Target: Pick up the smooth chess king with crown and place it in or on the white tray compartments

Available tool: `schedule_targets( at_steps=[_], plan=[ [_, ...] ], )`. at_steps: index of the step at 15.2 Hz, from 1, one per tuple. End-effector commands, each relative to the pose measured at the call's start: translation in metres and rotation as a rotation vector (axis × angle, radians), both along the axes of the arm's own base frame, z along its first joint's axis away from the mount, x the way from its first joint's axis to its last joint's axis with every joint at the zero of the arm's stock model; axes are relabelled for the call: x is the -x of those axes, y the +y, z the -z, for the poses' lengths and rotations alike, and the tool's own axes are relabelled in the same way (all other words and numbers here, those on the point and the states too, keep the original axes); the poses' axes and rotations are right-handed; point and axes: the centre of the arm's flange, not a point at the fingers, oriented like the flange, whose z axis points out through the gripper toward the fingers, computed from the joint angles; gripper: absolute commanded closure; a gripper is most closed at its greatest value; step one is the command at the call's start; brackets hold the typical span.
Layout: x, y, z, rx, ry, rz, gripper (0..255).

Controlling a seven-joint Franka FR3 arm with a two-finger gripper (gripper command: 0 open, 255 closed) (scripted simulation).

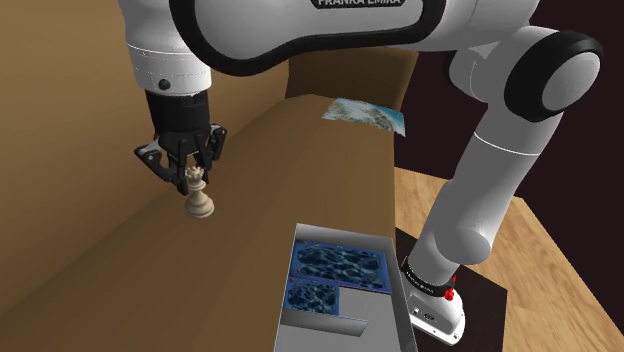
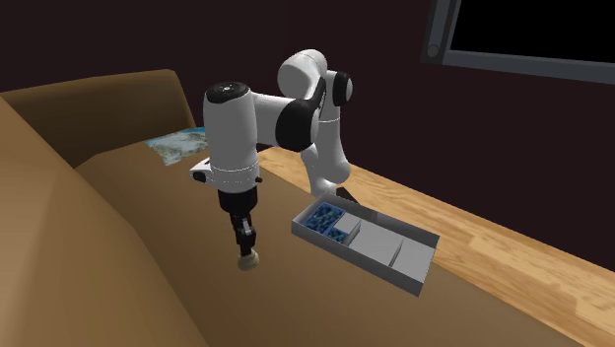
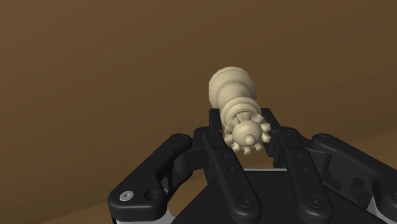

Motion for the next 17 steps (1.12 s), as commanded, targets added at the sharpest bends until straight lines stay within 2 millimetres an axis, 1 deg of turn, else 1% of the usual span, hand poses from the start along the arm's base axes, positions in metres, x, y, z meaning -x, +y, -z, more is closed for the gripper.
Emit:
schedule_targets(
  at_steps=[1,15,17],
  plan=[
    [-0.001,0.001,-0.01,0.0,0.0,0.0,255],
    [-0.001,0.001,-0.083,0.0,0.0,0.0,255],
    [0.026,0.0,-0.085,0.0,0.0,0.0,255]
  ],
)
